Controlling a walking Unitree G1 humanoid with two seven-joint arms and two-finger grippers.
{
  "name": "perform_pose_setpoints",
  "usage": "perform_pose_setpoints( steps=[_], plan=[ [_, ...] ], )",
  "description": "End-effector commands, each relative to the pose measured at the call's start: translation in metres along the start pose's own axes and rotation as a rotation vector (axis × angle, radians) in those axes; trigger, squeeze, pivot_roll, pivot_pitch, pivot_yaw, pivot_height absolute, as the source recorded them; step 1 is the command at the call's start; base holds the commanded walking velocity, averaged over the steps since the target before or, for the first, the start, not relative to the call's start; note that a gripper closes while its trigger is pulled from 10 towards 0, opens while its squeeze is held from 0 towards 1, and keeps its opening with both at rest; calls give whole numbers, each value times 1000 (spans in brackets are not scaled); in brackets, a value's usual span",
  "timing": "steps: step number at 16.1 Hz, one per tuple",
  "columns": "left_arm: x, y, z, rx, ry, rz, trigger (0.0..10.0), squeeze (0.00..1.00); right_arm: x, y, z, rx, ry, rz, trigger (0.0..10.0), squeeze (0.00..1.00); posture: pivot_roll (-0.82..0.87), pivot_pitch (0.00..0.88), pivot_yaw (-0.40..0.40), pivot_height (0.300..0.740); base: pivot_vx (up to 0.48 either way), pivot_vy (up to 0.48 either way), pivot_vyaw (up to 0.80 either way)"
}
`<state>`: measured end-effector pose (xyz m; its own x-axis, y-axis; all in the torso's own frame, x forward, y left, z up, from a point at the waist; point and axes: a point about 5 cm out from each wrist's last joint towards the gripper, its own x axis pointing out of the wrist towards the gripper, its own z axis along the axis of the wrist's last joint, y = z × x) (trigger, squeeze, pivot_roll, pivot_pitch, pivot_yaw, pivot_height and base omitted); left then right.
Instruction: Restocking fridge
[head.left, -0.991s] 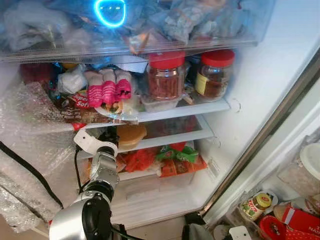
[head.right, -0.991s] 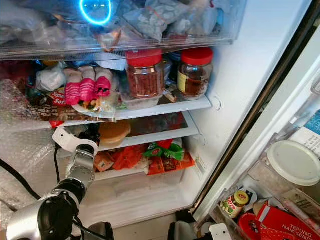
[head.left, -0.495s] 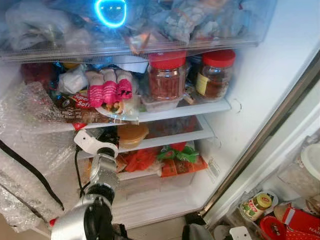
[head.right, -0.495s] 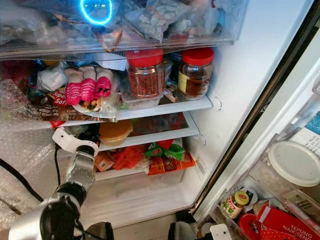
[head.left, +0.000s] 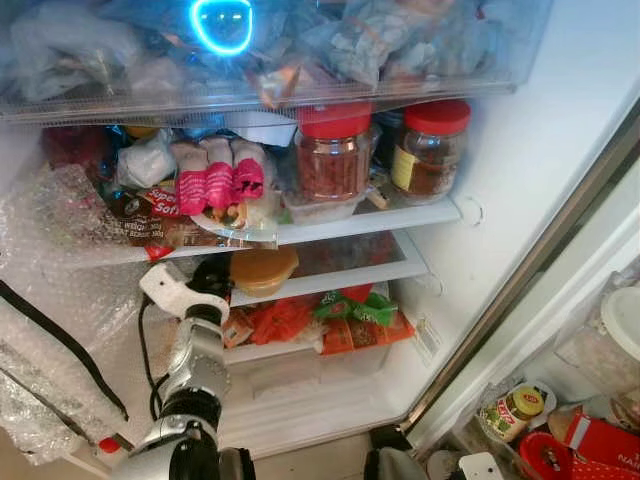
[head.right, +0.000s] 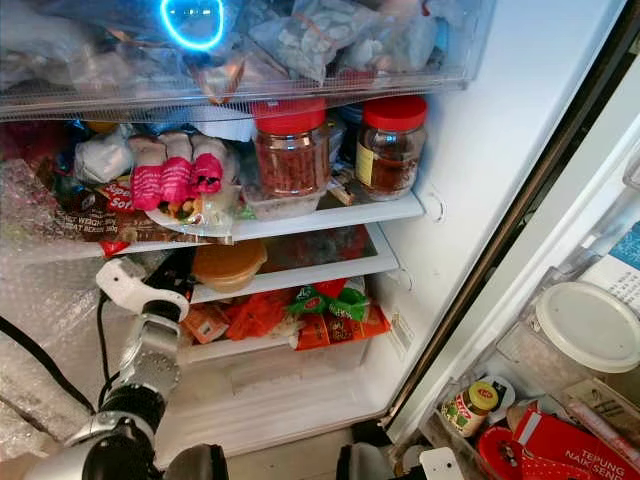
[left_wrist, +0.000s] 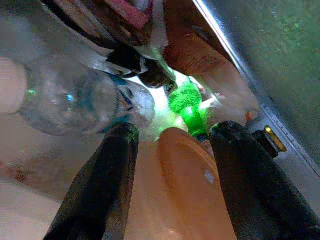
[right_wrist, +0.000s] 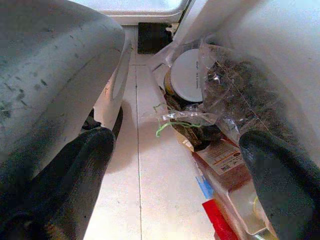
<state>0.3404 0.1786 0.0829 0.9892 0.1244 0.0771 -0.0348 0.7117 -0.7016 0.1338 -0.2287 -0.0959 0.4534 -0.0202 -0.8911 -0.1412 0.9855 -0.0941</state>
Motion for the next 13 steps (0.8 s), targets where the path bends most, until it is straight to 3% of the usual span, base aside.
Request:
perform_pose_setpoints(
  steps=[1, 6, 11, 13],
  plan=[
    [-2, 0, -1, -9, 5, -4, 10000, 0, 0, -2, 4, 1, -14, -6, 10000, 0, -136, 0, -53, 631, 0, 0, 0],
    [-12, 8, 6, -45, -24, 1, 10000, 0, 0, -4, 4, -5, -16, -9, 10000, 0, -132, 0, -62, 631, 0, 0, 0],
    [-25, 5, 10, 49, 0, -83, 10000, 0, 0, -6, 4, -7, -16, -12, 10000, 0, -129, 0, -65, 631, 0, 0, 0],
    [-33, 0, 11, 134, 22, -137, 10000, 0, 0, -6, 4, -10, -15, -12, 10000, 0, -129, 0, -65, 631, 0, 0, 0]
  ],
)
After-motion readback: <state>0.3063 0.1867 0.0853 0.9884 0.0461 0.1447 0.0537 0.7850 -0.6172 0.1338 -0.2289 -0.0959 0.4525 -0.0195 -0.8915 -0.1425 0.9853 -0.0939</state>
